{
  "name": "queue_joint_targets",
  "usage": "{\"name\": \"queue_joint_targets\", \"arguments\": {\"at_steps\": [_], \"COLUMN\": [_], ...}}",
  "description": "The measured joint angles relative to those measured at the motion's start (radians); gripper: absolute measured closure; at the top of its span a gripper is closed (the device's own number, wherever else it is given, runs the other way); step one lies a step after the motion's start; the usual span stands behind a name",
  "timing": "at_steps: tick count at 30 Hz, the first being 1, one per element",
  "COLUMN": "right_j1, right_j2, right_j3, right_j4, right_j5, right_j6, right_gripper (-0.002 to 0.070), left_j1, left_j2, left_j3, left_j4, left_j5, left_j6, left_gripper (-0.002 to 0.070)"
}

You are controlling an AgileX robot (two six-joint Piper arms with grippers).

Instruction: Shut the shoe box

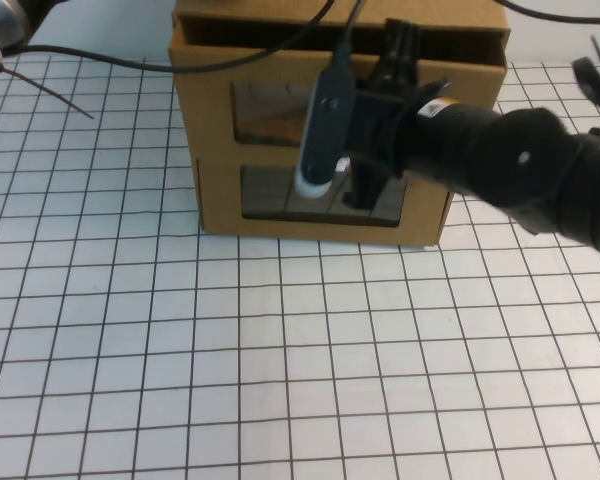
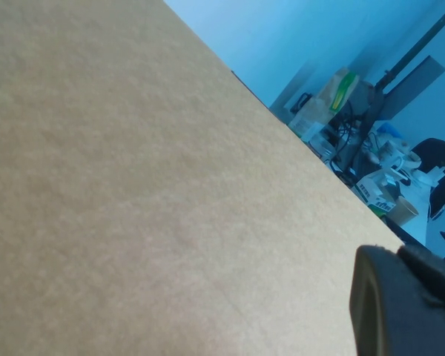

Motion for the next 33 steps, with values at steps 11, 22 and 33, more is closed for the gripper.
{"name": "queue_joint_targets", "arguments": {"at_steps": [11,22,33], "right_j1": [-0.162,-0.162,-0.496], "right_j2": [0.059,-0.071,-0.378], "right_j3": [-0.125,-0.129,-0.129], "right_j4": [0.149,0.219,0.175], "right_j5": [0.2,0.609,0.726], "right_j6": [-0.013,0.004,0.747], "right_gripper": [0.069,0.069,0.069], "left_j1": [0.0,0.028,0.043], "left_j2": [0.004,-0.014,-0.321], "left_j3": [-0.003,-0.054,-0.065], "left_j4": [0.0,0.149,0.532], "left_j5": [-0.031,0.053,0.269], "left_j6": [0.016,0.049,-0.024], "left_gripper": [0.068,0.068,0.068]}}
